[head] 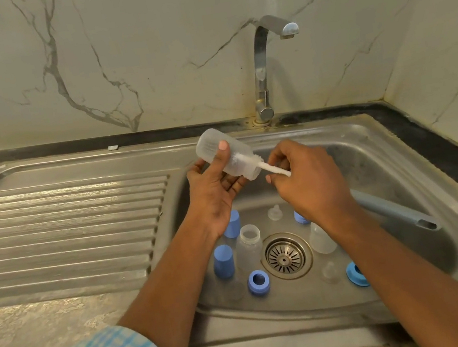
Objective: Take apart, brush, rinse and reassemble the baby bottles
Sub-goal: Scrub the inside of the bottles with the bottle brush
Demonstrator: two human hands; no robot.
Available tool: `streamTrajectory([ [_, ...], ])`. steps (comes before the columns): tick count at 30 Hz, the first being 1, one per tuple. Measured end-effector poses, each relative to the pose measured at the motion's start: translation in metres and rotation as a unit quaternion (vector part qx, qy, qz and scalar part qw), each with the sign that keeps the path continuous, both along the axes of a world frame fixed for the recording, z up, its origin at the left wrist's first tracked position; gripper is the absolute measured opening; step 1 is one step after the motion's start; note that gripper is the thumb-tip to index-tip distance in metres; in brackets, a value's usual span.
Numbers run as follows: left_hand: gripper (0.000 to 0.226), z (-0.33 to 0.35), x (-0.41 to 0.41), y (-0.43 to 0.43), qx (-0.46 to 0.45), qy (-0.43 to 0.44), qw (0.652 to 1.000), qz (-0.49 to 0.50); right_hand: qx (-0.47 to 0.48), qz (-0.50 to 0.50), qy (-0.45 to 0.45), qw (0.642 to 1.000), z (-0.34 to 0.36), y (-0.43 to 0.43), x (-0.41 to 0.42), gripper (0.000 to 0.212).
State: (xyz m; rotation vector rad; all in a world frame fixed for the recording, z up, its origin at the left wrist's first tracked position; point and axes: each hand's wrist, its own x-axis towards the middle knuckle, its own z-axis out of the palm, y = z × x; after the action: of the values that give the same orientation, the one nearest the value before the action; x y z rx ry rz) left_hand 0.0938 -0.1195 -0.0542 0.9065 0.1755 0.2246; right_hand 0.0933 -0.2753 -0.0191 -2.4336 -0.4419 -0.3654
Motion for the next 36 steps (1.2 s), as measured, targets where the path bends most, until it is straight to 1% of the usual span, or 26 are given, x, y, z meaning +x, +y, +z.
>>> streamTrajectory([
  [1, 0.081, 0.0, 0.0, 0.0, 0.006, 0.001, 1.0, 0.002, -0.006, -0.006, -0.008, 1.0, 0.0, -0.001, 0.0, 0.011],
  [4, 0.053, -0.004, 0.002, 0.0, 0.022, -0.004, 1.0, -0.014, -0.021, -0.017, -0.011, 1.0, 0.0, -0.003, 0.001, 0.005],
  [6, 0.047, -0.006, 0.001, 0.0, 0.015, 0.001, 0.999, -0.029, -0.04, -0.028, -0.016, 0.999, -0.001, -0.004, 0.003, 0.007],
  [7, 0.049, -0.006, 0.0, 0.0, 0.022, 0.01, 0.999, -0.03, -0.051, -0.035, -0.022, 0.998, -0.002, -0.004, 0.003, 0.007],
  [8, 0.056, -0.006, 0.0, -0.001, 0.037, 0.022, 0.999, -0.028, -0.063, -0.04, -0.03, 0.997, -0.001, -0.004, 0.004, 0.008],
  [10, 0.079, -0.004, -0.001, -0.005, 0.061, 0.046, 0.997, -0.017, -0.085, -0.042, -0.043, 0.995, -0.001, -0.003, 0.003, 0.01],
  [11, 0.083, -0.004, -0.001, -0.008, 0.063, 0.054, 0.997, -0.012, -0.094, -0.038, -0.047, 0.994, -0.001, -0.001, 0.003, 0.011],
  [15, 0.089, -0.004, 0.002, -0.004, 0.024, 0.059, 0.998, 0.0, -0.134, 0.001, -0.033, 0.99, -0.001, 0.005, -0.001, 0.013],
  [17, 0.086, -0.003, 0.003, 0.004, -0.002, 0.046, 0.999, 0.011, -0.143, 0.03, -0.007, 0.989, 0.0, 0.004, -0.001, 0.013],
  [20, 0.069, -0.001, 0.005, 0.022, -0.031, 0.026, 0.999, 0.024, -0.107, 0.066, 0.049, 0.991, 0.007, -0.005, 0.002, 0.016],
  [22, 0.064, 0.004, 0.005, 0.031, -0.046, -0.012, 0.999, 0.019, -0.055, 0.094, 0.104, 0.989, 0.012, -0.015, 0.004, 0.019],
  [25, 0.056, 0.01, 0.001, 0.033, -0.073, -0.069, 0.995, -0.006, 0.017, 0.122, 0.188, 0.974, 0.016, -0.028, 0.0, 0.025],
  [27, 0.058, 0.01, -0.002, 0.03, -0.1, -0.089, 0.991, -0.028, 0.043, 0.127, 0.207, 0.969, 0.016, -0.032, -0.003, 0.027],
  [30, 0.055, 0.008, -0.002, 0.025, -0.132, -0.097, 0.986, -0.035, 0.06, 0.133, 0.215, 0.966, 0.016, -0.033, -0.005, 0.028],
  [33, 0.05, 0.007, -0.002, 0.021, -0.145, -0.099, 0.983, -0.057, 0.084, 0.139, 0.232, 0.959, 0.016, -0.03, -0.006, 0.029],
  [36, 0.047, 0.007, -0.006, 0.014, -0.153, -0.108, 0.977, -0.099, 0.124, 0.14, 0.265, 0.946, 0.011, -0.025, -0.006, 0.03],
])
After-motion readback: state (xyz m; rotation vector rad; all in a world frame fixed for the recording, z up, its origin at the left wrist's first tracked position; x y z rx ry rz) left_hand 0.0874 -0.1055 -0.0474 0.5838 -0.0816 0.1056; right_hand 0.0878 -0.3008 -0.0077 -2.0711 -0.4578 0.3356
